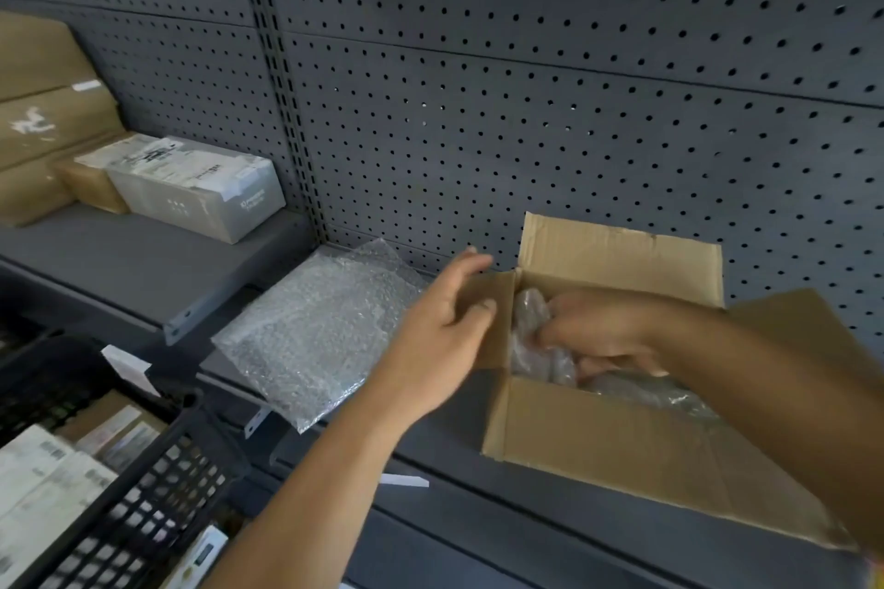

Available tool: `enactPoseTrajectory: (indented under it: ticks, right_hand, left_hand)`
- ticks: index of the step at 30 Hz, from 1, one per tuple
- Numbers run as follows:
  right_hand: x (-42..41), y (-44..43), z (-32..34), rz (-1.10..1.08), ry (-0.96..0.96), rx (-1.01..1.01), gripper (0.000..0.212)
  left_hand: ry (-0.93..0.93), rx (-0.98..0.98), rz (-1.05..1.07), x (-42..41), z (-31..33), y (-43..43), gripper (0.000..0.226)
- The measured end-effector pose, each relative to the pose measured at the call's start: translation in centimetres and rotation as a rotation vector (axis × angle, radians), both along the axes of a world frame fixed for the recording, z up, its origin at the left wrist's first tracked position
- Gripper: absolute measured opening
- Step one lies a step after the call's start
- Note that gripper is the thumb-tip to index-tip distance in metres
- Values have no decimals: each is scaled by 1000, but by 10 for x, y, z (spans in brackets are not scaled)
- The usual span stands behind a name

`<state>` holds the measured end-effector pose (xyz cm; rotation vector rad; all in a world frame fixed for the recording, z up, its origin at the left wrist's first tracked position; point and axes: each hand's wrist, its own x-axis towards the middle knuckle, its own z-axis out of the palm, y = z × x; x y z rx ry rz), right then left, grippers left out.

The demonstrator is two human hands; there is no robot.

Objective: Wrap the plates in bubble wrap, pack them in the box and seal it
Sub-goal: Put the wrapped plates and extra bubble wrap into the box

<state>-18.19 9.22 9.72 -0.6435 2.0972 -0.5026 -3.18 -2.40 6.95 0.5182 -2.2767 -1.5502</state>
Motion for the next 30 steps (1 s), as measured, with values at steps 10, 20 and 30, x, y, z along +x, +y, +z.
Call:
enactPoseTrajectory:
  ticks: [10, 20, 30]
  right_hand:
    - [-21, 50, 35, -169, 158, -366, 19]
    - [-25, 61, 41, -240, 155, -449, 17]
    - [-28, 70, 56, -270, 172, -537, 21]
  left_hand:
    - [-889, -664, -21, 59, -102, -106, 121]
    - [-565, -769, 466, 66, -103, -120, 34]
    - [178, -150, 749, 69, 17, -127, 25]
